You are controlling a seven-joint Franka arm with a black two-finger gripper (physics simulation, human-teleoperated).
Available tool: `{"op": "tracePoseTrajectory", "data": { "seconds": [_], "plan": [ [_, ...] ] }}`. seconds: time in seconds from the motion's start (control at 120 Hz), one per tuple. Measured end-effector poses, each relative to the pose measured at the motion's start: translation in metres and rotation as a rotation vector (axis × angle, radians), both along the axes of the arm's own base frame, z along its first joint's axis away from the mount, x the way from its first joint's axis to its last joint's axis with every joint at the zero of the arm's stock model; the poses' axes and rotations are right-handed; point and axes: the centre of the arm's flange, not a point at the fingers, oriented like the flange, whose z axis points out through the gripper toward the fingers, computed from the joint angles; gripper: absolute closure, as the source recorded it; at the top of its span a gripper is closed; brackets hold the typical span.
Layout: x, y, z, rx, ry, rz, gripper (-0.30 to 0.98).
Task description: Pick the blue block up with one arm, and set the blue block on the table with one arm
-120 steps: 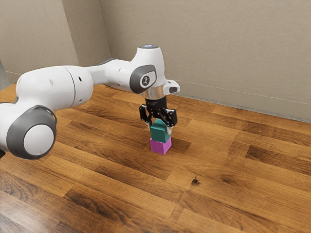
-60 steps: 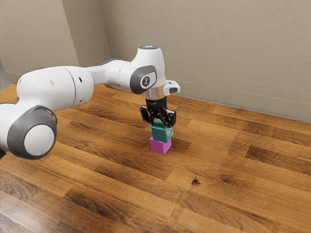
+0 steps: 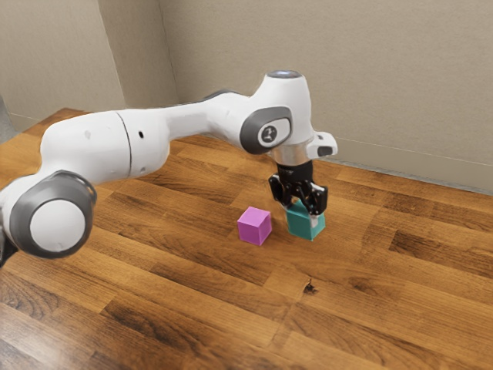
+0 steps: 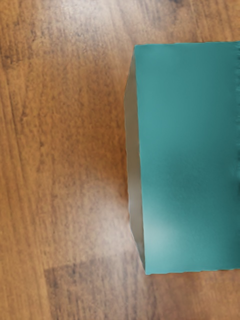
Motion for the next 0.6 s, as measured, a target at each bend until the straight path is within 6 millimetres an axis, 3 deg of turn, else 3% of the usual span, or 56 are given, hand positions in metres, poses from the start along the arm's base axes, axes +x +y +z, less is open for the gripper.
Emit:
{"op": "tracePoseTrajectory", "data": {
  "seconds": [0.067, 0.167, 0.217, 0.433, 0.5, 0.558, 0.6],
  "plan": [
    [-0.003, -0.019, -0.019, 0.007, 0.006, -0.021, 0.33],
    [-0.002, -0.021, -0.042, 0.028, 0.015, -0.007, 0.33],
    [-0.001, -0.021, -0.046, 0.035, 0.013, 0.004, 0.33],
    [0.0, -0.02, -0.043, 0.041, 0.002, 0.035, 0.13],
    [0.003, -0.005, -0.002, 0.042, -0.043, 0.073, 0.09],
    [0.0, 0.029, 0.064, 0.04, -0.083, 0.155, 0.07],
    [-0.018, 0.071, 0.125, 0.042, -0.099, 0.239, 0.06]
  ]
}}
